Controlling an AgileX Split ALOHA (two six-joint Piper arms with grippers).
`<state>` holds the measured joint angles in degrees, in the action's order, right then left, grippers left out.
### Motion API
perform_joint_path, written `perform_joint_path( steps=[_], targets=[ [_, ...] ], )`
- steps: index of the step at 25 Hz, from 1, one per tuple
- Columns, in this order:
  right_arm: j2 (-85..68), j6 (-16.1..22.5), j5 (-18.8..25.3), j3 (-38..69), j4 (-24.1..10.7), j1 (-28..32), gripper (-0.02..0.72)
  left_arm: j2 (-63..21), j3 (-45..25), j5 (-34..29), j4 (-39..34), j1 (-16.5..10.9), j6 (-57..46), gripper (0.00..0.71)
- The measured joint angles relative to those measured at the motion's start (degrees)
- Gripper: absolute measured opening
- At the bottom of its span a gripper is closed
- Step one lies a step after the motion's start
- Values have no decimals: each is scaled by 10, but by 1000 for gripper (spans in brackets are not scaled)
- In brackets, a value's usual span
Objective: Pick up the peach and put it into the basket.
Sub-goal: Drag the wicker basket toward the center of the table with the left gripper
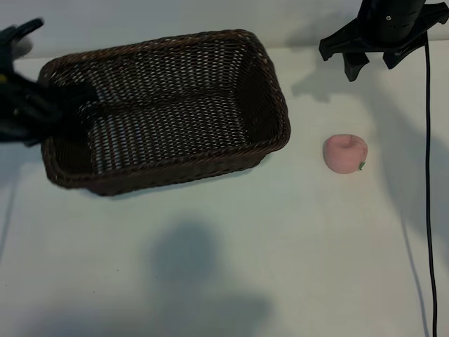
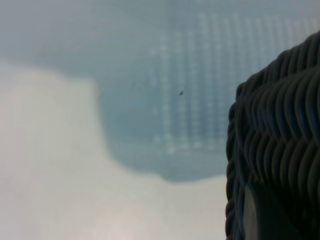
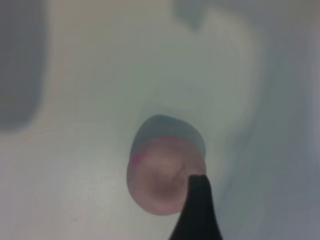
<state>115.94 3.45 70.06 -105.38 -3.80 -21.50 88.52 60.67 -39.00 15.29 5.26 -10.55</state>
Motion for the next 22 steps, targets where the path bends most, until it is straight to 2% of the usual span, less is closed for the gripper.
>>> perform_joint_path(
  steps=[6, 10, 18, 22],
  targets=[
    [0, 0, 0, 0, 0, 0, 564, 86, 89, -41, 7, 0, 57, 105],
    [0, -1, 0, 0, 0, 0, 562, 138, 120, -43, 50, 1, 109, 105],
    [0, -1, 0, 0, 0, 0, 562, 205, 155, -30, 76, 42, 122, 105],
    [0, -1, 0, 0, 0, 0, 562, 226, 155, -4, 79, 46, 98, 105]
  ],
)
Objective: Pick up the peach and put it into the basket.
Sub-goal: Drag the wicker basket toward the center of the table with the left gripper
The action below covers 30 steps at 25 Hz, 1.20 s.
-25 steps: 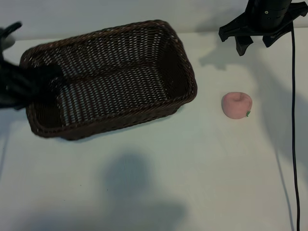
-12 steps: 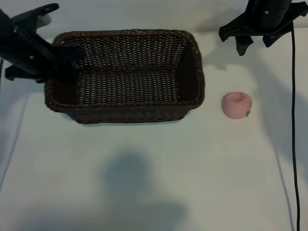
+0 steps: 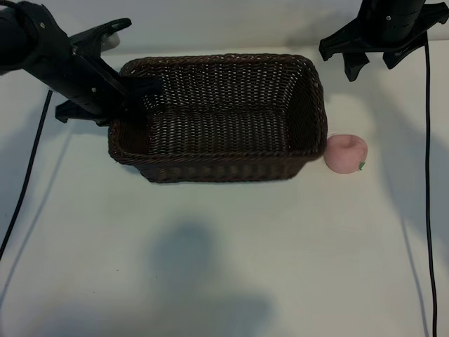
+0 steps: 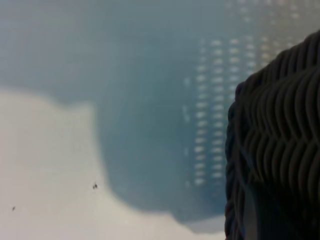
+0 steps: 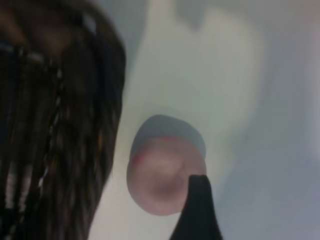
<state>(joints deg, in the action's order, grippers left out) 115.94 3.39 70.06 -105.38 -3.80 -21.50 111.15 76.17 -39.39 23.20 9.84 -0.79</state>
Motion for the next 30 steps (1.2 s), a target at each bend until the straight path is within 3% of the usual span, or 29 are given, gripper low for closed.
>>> perform_joint_path(
  steps=[23, 26, 30],
  targets=[
    [0, 1, 0, 0, 0, 0, 562, 47, 1, 12, 8, 0, 34, 118],
    [0, 1, 0, 0, 0, 0, 562, 47, 1, 9, 10, 0, 34, 214],
    [0, 1, 0, 0, 0, 0, 562, 46, 2, 8, 11, 0, 34, 462]
  ],
)
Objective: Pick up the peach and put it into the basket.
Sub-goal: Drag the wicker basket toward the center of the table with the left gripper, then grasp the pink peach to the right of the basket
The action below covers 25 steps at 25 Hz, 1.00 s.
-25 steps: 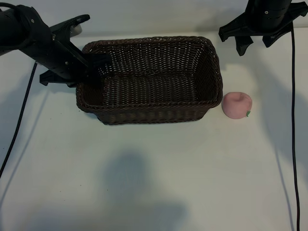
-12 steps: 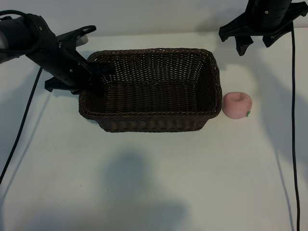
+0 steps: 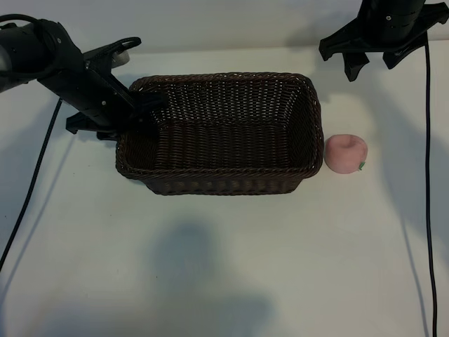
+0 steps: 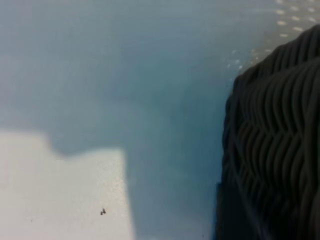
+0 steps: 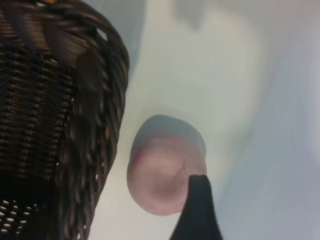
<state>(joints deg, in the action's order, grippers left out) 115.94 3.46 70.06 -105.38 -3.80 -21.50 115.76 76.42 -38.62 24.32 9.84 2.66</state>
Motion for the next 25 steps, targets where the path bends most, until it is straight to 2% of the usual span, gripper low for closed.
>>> perform_joint_path(
  steps=[2, 5, 15, 25],
  targets=[
    [0, 0, 0, 0, 0, 0, 561, -4, 0, 0, -3, 0, 0, 576],
    [0, 0, 0, 0, 0, 0, 561, -23, 0, -2, -15, 0, -1, 656],
    [0, 0, 0, 0, 0, 0, 561, -125, 38, -67, -79, 0, -42, 653],
    [0, 0, 0, 0, 0, 0, 561, -194, 40, -129, -161, 0, -85, 632]
  ],
)
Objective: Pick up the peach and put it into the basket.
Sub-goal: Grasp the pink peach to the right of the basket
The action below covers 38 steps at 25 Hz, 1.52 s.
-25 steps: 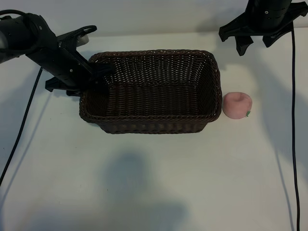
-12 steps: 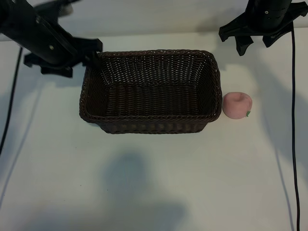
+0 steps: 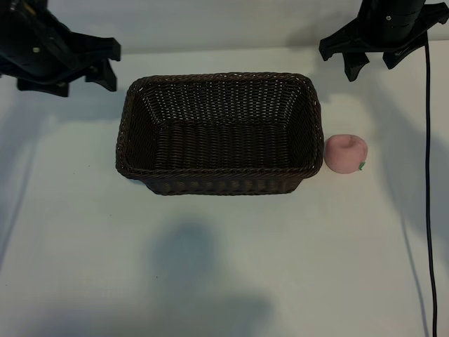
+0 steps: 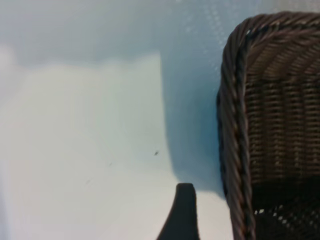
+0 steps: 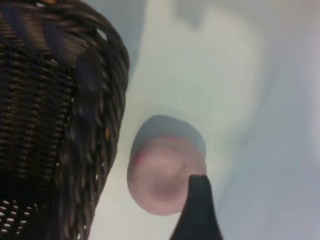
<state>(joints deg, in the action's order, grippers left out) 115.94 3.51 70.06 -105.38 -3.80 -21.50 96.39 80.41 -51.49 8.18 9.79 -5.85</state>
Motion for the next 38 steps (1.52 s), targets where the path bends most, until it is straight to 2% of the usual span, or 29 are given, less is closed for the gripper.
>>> perform_joint_path(
  steps=[7, 13, 28, 38],
  targets=[
    [0, 0, 0, 0, 0, 0, 561, -14, 0, -18, -2, 0, -4, 623],
    [0, 3, 0, 0, 0, 0, 561, -14, -36, 8, 9, 0, -5, 610],
    [0, 65, -1, 0, 0, 11, 560, -14, -50, 26, 15, 0, -5, 538],
    [0, 90, -1, 0, -1, 14, 560, -14, -50, 31, 15, 0, -5, 531]
  ],
)
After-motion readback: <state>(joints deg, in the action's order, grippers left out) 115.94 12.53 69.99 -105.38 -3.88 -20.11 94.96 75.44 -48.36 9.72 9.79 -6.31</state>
